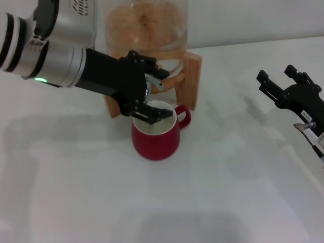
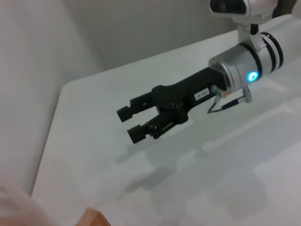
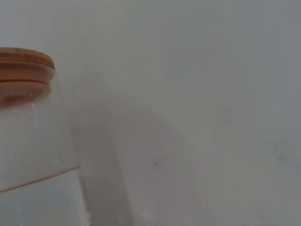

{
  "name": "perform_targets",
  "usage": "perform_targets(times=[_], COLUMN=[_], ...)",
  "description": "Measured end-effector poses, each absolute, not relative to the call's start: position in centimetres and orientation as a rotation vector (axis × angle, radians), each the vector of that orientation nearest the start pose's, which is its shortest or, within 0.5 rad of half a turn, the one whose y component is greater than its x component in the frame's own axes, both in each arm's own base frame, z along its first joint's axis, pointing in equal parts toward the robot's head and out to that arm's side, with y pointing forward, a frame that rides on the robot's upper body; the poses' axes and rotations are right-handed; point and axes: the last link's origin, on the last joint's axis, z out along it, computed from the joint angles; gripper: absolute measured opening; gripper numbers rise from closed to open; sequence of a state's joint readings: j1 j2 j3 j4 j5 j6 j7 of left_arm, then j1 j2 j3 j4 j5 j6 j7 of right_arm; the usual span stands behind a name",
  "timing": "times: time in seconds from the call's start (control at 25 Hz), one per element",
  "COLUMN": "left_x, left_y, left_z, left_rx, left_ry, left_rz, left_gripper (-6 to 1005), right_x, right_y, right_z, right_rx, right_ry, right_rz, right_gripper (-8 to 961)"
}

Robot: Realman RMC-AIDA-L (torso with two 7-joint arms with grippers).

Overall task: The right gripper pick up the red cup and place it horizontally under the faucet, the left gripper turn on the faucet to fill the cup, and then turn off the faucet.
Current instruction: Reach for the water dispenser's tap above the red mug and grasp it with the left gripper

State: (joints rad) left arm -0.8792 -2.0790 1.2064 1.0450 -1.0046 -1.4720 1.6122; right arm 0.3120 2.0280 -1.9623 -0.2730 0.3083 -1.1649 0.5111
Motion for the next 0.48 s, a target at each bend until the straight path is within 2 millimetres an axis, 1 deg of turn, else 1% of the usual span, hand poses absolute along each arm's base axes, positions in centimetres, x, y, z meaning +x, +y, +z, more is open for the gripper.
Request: perform_targets(times=[0.24, 0.48], left_x=[-7.6, -8.5], left_y=[39.0, 38.2], left_z=[-1.5, -0.8], left_rx=[-2.954, -2.938], left_ry=[0.427, 0.343], left_rz=[-0.163, -0.215], left_gripper=[818, 817], right_x=[33.4, 33.4], right_y=[31.2, 31.3], right_z=[-0.4, -0.3], right_rx=[-1.674, -1.673], right_ry=[0.717, 0.715], right_rz=[0.919, 0.920], right_gripper=[861, 861])
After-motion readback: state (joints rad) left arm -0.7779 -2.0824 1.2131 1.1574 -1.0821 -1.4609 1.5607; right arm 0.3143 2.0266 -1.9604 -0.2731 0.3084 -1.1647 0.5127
